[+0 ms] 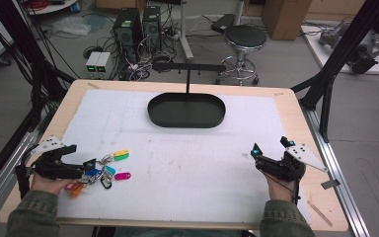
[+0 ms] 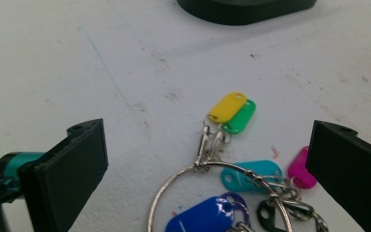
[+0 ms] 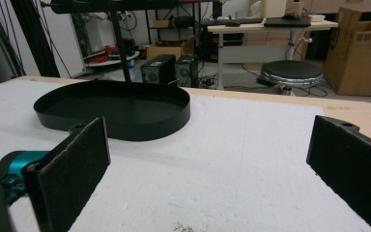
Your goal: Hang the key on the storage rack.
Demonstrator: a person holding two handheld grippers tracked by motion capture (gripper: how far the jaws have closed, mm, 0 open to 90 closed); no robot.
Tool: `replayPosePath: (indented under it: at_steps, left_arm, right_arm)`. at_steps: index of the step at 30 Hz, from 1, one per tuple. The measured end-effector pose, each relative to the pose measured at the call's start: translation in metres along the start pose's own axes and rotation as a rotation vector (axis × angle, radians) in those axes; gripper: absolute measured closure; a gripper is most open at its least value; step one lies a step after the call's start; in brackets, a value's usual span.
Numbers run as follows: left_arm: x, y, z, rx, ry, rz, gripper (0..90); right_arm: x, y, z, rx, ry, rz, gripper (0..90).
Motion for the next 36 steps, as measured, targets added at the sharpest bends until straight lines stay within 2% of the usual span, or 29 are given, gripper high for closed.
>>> replayPosePath:
  at_steps: [2,8,9,10,12,15,18,25,28,30,36]
  left_arm:
    - [-0.001,0.001,0.0,0.009,0.002,0.012,1.7]
    - [-0.008,0.008,0.002,0.1,0.016,0.104,1.7]
    - [-0.009,0.009,0.003,0.125,0.029,0.114,1.7]
    - [-0.009,0.009,0.003,0.125,0.029,0.114,1.7]
    - [-0.011,0.012,0.005,0.175,0.043,0.132,1.7]
    - [-0.013,0.014,0.006,0.188,0.04,0.141,1.7]
    - [-0.014,0.014,0.006,0.218,0.059,0.162,1.8]
    - [-0.018,0.012,0.004,0.246,0.099,0.212,10.5]
    - [-0.021,0.013,0.004,0.28,0.116,0.258,13.5]
    - [-0.023,0.013,0.004,0.285,0.118,0.261,16.8]
    - [-0.027,0.013,0.002,0.326,0.164,0.282,27.8]
  right_arm:
    - [0.0,0.0,0.0,0.0,0.001,0.0,0.5]
    - [0.0,0.001,0.0,-0.002,-0.003,-0.002,0.5]
    - [0.0,0.001,0.0,-0.002,-0.004,-0.001,0.5]
    - [0.0,0.001,0.0,-0.002,-0.004,-0.001,0.5]
    - [0.0,0.001,0.0,-0.002,-0.004,0.0,0.5]
    - [0.0,0.001,0.0,-0.001,-0.005,-0.001,0.5]
    - [0.0,0.001,0.0,-0.001,-0.004,-0.001,0.5]
    - [0.0,0.001,0.0,-0.001,-0.004,-0.002,0.5]
    - [0.0,0.001,0.0,0.0,0.003,-0.001,0.5]
    - [0.0,0.001,0.0,0.002,0.002,-0.001,0.5]
    - [-0.001,0.001,0.0,0.001,-0.002,-0.001,0.5]
Point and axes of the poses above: each handheld gripper's, and its own axes: y roughly forward along the jaws, z roughly out of its underside, x roughly to its left, the point moved 2 cm from there along y, roughly forward along the jaws, and after that the axes turned 15 degrees about y, right-handed, at the moved point
